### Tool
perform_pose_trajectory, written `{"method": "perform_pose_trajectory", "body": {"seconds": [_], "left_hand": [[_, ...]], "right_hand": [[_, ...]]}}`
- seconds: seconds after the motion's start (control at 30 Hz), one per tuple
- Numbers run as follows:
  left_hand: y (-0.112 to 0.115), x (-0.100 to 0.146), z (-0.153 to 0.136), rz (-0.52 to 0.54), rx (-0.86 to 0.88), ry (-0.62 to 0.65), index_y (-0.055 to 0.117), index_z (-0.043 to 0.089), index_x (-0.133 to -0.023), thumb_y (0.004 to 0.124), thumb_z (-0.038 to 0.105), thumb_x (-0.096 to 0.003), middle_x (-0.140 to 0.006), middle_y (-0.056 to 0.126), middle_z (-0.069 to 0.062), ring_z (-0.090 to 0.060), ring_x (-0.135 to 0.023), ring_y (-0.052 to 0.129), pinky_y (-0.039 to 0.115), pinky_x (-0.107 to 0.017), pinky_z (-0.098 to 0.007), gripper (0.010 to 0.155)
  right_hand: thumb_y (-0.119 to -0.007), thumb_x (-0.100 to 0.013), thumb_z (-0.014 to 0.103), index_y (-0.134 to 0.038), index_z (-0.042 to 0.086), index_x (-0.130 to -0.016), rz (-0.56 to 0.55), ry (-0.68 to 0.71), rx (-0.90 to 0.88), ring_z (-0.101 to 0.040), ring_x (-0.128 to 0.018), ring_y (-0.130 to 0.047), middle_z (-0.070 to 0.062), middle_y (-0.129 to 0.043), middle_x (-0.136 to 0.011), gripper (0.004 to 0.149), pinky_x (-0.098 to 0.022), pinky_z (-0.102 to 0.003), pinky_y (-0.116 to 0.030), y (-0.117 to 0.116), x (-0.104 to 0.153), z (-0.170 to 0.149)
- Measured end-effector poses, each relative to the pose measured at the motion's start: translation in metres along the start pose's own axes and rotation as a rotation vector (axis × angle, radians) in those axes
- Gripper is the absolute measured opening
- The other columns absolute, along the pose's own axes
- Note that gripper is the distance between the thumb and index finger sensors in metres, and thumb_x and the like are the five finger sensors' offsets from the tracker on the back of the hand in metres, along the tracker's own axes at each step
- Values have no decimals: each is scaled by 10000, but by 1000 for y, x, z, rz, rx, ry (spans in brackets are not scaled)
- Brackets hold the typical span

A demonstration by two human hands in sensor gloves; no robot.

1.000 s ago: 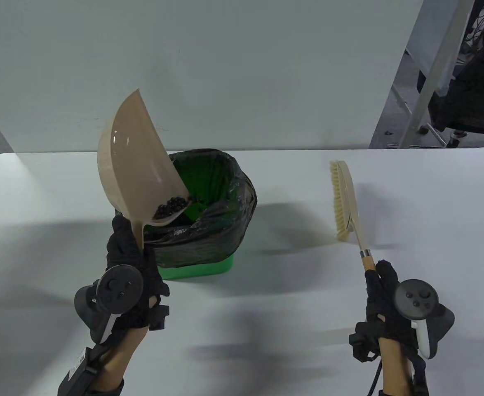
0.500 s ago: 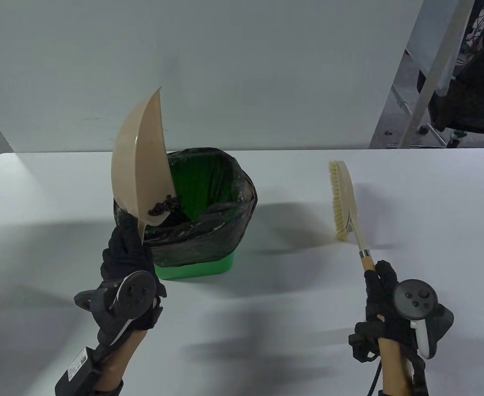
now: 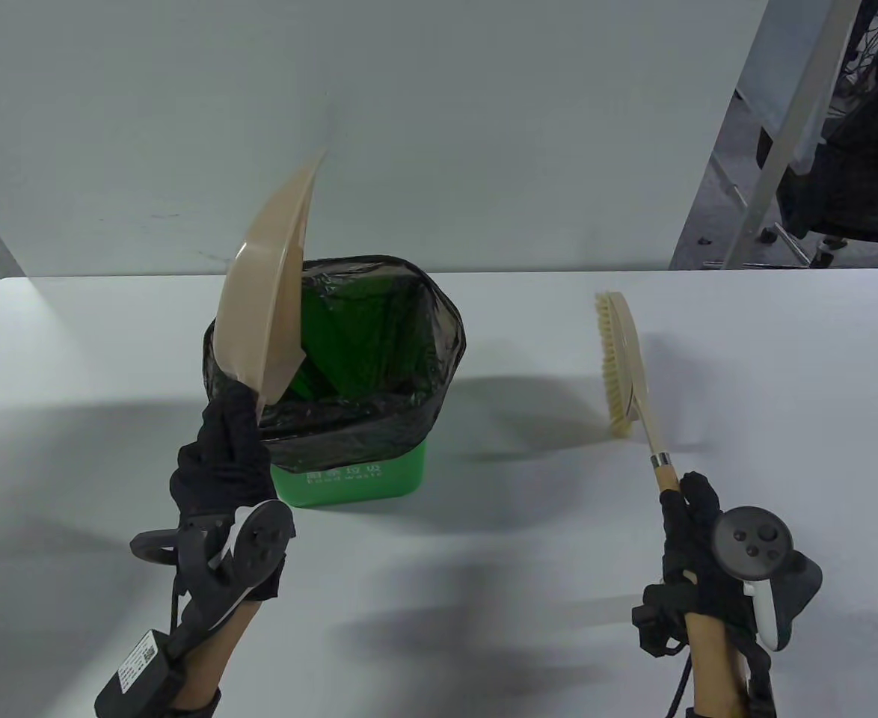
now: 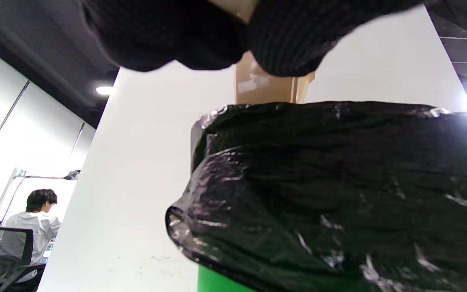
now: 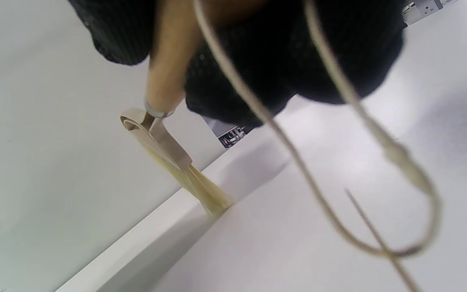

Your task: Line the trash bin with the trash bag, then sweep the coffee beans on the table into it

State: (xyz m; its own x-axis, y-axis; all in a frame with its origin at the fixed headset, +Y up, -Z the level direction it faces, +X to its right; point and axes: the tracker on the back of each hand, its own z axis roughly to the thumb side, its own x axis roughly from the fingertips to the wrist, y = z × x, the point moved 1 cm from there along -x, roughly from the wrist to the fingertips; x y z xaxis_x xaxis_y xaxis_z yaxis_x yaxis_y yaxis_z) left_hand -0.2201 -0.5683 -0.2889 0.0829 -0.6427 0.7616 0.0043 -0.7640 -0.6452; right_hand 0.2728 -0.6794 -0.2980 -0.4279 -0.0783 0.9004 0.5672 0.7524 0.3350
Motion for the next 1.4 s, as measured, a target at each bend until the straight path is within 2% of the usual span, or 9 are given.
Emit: {"method": "perform_pose_trajectory", "body": {"seconds": [0.13, 0.27, 0.37, 0.43, 0.57, 0.7, 0.93, 1.23, 1.4], "left_hand": [[-1, 0, -3, -10, 72, -42, 251, 179, -1127, 777, 276, -536, -1117, 509, -109, -251, -693, 863, 863, -475, -437, 797], [-12, 1, -2, -4, 245, -100, 201, 94, -1108, 739, 285, -552, -1106, 479, -165, -248, -693, 857, 863, -476, -434, 797], [-23, 2, 5, 22, 373, -95, 147, 42, -1085, 697, 309, -567, -1092, 444, -202, -222, -703, 850, 874, -483, -409, 801], [-29, 6, 17, 7, 523, -48, 118, 33, -1074, 678, 325, -573, -1088, 427, -206, -202, -708, 849, 879, -490, -395, 806], [-25, 15, 48, -142, 801, 67, 131, 55, -1089, 676, 351, -580, -1100, 450, -181, -169, -713, 864, 894, -498, -368, 801], [4, 26, 89, -359, 1033, 162, 118, 72, -1094, 662, 372, -593, -1114, 441, -165, -144, -734, 860, 895, -518, -352, 798], [55, 49, 128, -574, 1004, 244, 108, 79, -1092, 656, 376, -593, -1118, 429, -158, -139, -741, 854, 891, -528, -349, 798], [97, 80, 128, -763, 986, 172, 136, 55, -1081, 681, 341, -573, -1094, 448, -193, -184, -704, 863, 885, -491, -386, 798], [109, 83, 126, -806, 984, 123, 135, 52, -1079, 680, 339, -571, -1091, 448, -197, -188, -701, 863, 885, -489, -388, 798]], "right_hand": [[-625, -622, 422, -593, 106, -1088, -8, 1, 0, -194, -433, -992, -105, -927, -791, 563, -323, -392, -904, 0, 0, 0], [-646, -616, 420, -591, 105, -1088, -36, 6, -17, -201, -453, -987, -109, -915, -804, 570, -342, -398, -901, 2, 1, 1], [-684, -610, 383, -541, 92, -1104, -24, 33, -60, -243, -536, -967, -144, -856, -864, 591, -415, -446, -885, 2, 0, 4], [-719, -605, 341, -482, 94, -1124, -30, 60, 13, -286, -615, -932, -176, -786, -923, 622, -475, -488, -857, -1, 0, 9], [-754, -592, 304, -463, 134, -1130, -84, 78, 164, -322, -674, -903, -186, -741, -959, 636, -524, -534, -826, -6, -4, 11], [-784, -576, 301, -509, 193, -1118, -91, 48, 251, -332, -686, -907, -168, -755, -963, 617, -546, -565, -802, -15, -12, 2], [-805, -566, 303, -539, 238, -1106, -22, -26, 420, -329, -701, -913, -161, -766, -969, 606, -562, -576, -800, -35, -28, -12], [-724, -597, 251, -454, 156, -1134, 154, -60, 463, -386, -779, -847, -226, -660, -1029, 609, -595, -620, -742, -62, -32, -21], [-740, -591, 307, -522, 75, -1102, 135, -82, 472, -351, -762, -888, -186, -728, -998, 602, -580, -650, -739, -62, -32, -21]]}}
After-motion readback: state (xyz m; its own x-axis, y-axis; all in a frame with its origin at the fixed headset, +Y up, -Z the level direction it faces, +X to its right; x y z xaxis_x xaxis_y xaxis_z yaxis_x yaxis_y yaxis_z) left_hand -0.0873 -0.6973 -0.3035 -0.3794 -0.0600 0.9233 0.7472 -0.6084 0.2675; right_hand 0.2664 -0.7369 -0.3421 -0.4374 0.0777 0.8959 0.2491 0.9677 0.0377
